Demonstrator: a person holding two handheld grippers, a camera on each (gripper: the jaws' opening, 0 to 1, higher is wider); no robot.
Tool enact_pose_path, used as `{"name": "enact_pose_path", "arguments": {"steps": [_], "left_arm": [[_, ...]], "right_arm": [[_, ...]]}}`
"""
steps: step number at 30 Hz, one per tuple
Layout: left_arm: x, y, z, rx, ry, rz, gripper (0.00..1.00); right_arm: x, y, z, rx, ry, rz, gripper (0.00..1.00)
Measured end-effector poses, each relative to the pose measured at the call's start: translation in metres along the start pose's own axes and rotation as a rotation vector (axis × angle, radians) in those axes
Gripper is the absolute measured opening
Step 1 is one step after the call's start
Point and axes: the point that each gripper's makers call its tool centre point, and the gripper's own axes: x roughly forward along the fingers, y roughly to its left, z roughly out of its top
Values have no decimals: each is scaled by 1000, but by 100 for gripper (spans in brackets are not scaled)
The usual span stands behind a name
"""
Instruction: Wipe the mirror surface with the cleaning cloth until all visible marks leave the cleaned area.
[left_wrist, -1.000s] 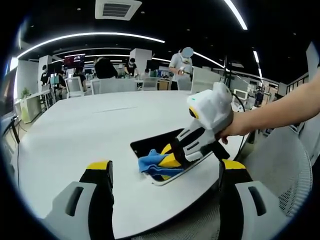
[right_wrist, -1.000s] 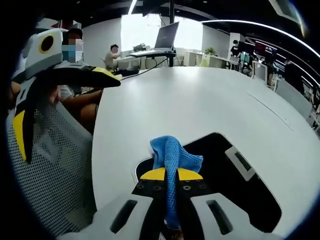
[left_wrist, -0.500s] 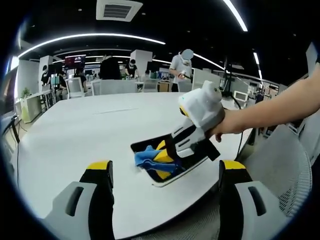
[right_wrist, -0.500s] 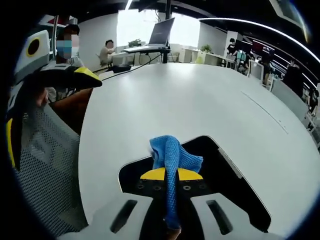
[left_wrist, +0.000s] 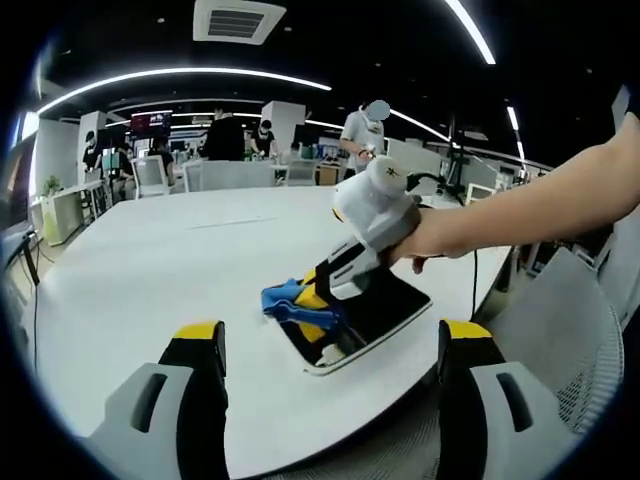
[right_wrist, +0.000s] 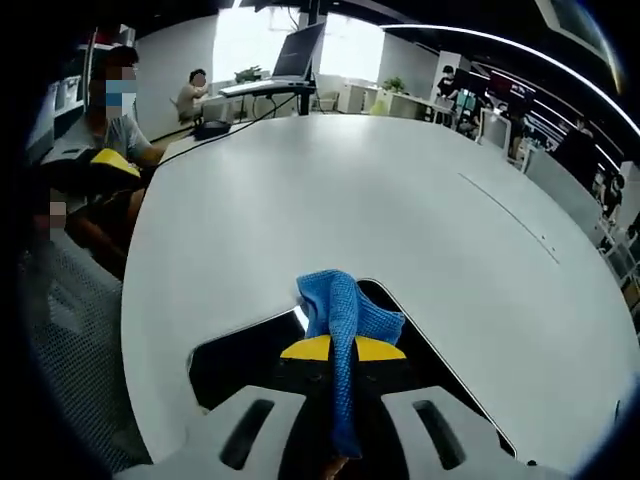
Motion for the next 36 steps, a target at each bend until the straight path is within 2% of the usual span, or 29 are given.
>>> {"name": "enact_pose_path", "arguments": {"steps": [10,20,28,36], "left_arm": [[0,0,0,-3,-4,-1,86],[0,-1,1,-4,-6,-1,86],[-1,-1,0,-4,-2,2,85],[0,0,-1,-5,1,2,85]], "right_arm": [[7,-15,4,4,16,-29,1],[5,-12,4,44,12,-15,1],[6,-13,3,30,7,-27,1],[6,-14,3,53,-3,-27,1]]}}
